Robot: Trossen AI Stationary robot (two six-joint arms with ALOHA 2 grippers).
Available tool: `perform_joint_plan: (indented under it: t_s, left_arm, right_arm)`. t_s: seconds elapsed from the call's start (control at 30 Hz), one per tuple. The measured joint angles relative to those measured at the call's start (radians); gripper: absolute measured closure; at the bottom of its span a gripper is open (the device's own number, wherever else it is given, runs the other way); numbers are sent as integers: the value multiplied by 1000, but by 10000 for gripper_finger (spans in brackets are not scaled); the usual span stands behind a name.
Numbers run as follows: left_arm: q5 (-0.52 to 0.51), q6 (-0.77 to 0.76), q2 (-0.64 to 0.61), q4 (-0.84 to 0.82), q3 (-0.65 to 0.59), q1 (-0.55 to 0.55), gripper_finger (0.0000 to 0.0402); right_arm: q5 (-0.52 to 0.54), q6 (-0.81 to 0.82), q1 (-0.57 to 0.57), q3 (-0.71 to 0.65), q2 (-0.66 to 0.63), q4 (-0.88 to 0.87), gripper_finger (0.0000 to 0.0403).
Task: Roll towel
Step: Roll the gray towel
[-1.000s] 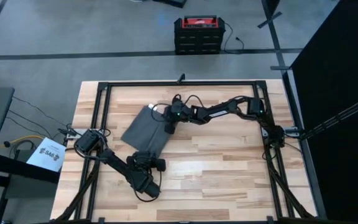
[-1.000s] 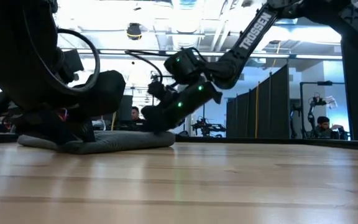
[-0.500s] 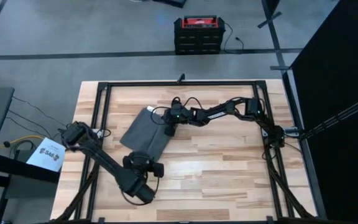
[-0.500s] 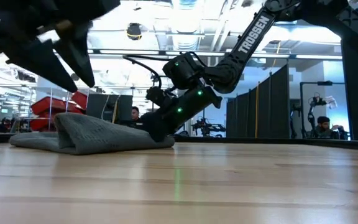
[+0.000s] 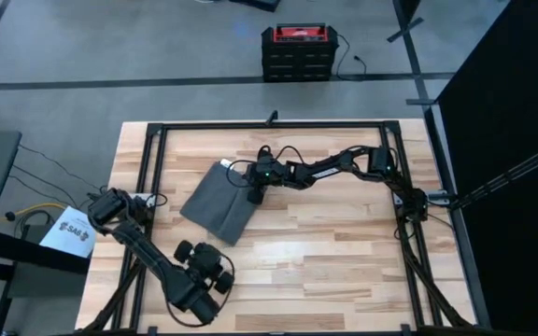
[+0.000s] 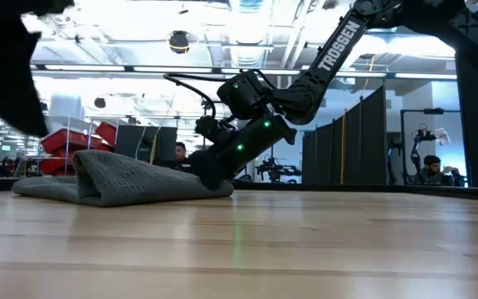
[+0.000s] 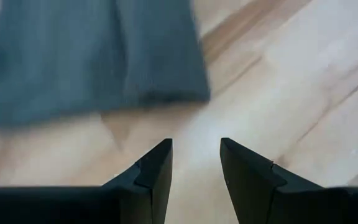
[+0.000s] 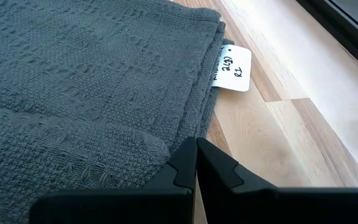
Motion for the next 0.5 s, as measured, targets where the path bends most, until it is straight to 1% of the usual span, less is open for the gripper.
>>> perform_joint_plan:
  t_s: [0.07,0.27,0.4,0.5]
  left_arm:
    - [-63,31,1,13,-38,-11,279]
    - [-67,46,3,130,-204,-11,274]
    - [-76,74,3,132,-250,-4,258]
    - [-133,70,3,126,-263,-4,237]
  right_arm:
    - [0,0,0,0,0,0,403]
    - [0,0,0,0,0,-7,403]
    - [0,0,0,0,-1,-14,403]
    - [0,3,0,1,-2,-21,403]
